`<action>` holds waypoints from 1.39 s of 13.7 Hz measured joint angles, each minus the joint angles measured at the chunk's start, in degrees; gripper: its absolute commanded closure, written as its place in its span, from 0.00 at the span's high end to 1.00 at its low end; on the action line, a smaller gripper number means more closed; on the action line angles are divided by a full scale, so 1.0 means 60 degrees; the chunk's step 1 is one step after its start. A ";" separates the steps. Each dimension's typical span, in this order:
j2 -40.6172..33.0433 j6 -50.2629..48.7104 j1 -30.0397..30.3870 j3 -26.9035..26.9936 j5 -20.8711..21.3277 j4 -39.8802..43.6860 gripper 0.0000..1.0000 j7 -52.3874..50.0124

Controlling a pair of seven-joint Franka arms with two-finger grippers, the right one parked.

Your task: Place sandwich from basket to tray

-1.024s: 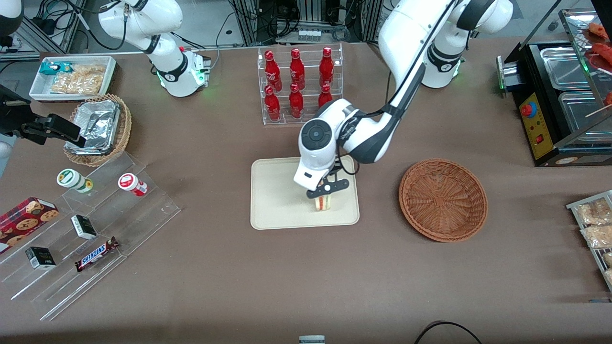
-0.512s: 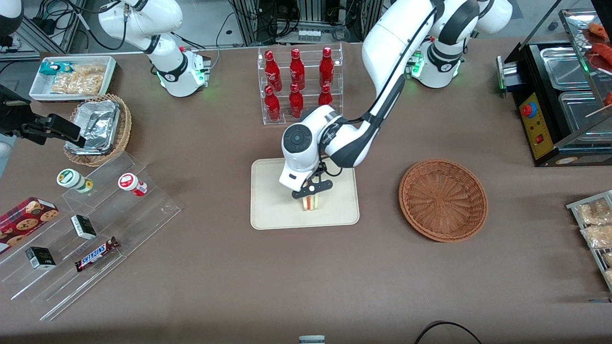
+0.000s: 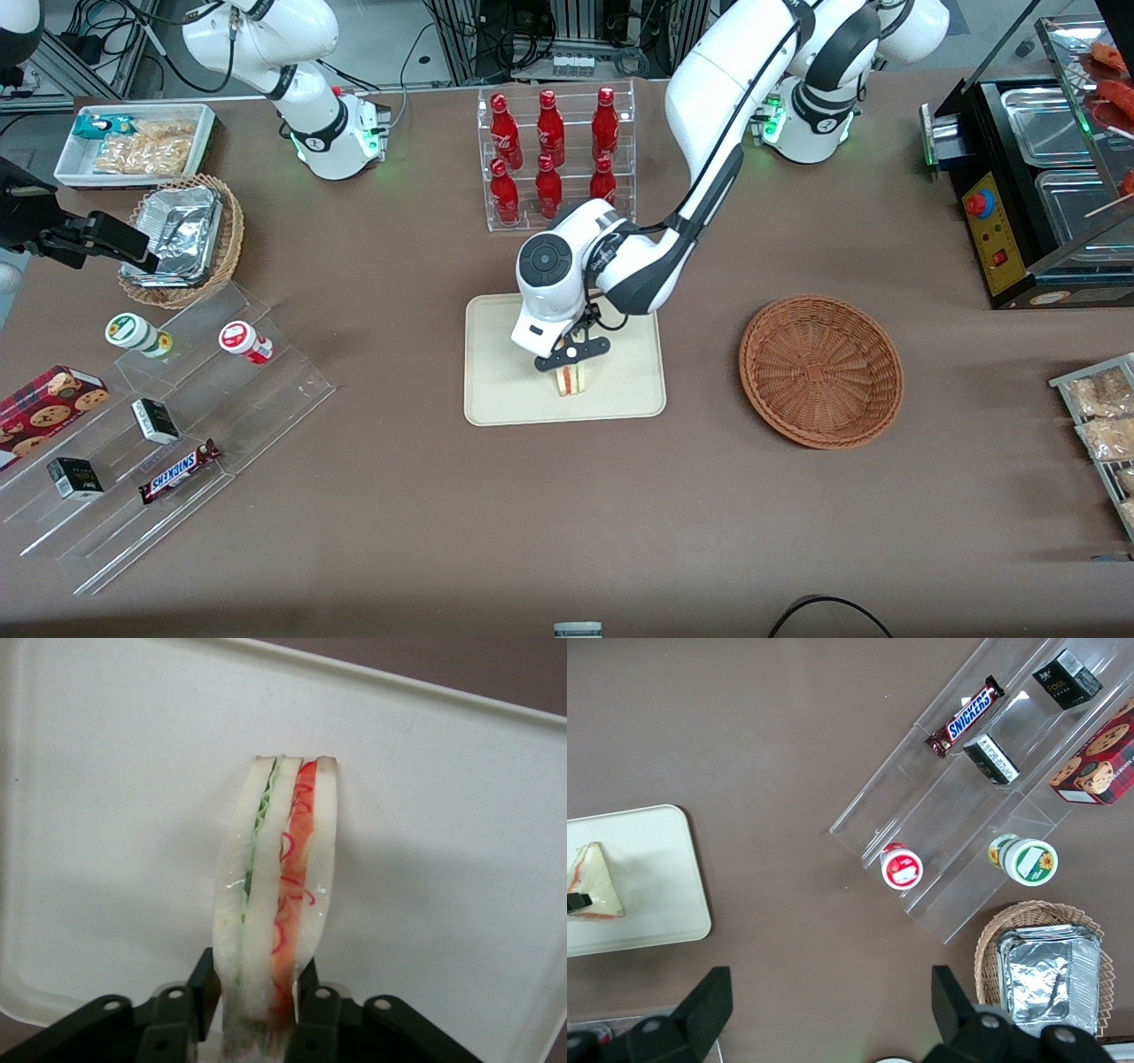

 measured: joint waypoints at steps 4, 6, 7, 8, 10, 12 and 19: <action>-0.0119 -0.0008 0.0000 0.0004 0.0000 0.0211 1.00 -0.0005; -0.0390 -0.0098 0.0003 0.0013 0.0000 0.0286 1.00 -0.0006; -0.0615 -0.0355 0.0007 0.0030 0.0000 0.0301 1.00 -0.0006; -0.0867 -0.0697 0.0009 0.0060 0.0000 0.0305 1.00 -0.0006; -0.1382 -0.1455 0.0028 0.0129 0.0001 0.0292 1.00 0.0006; -0.1848 -0.2296 0.0169 0.0207 0.0013 0.0241 1.00 0.0265; -0.2762 -0.3723 0.1171 0.0767 0.0020 -0.0578 1.00 0.2195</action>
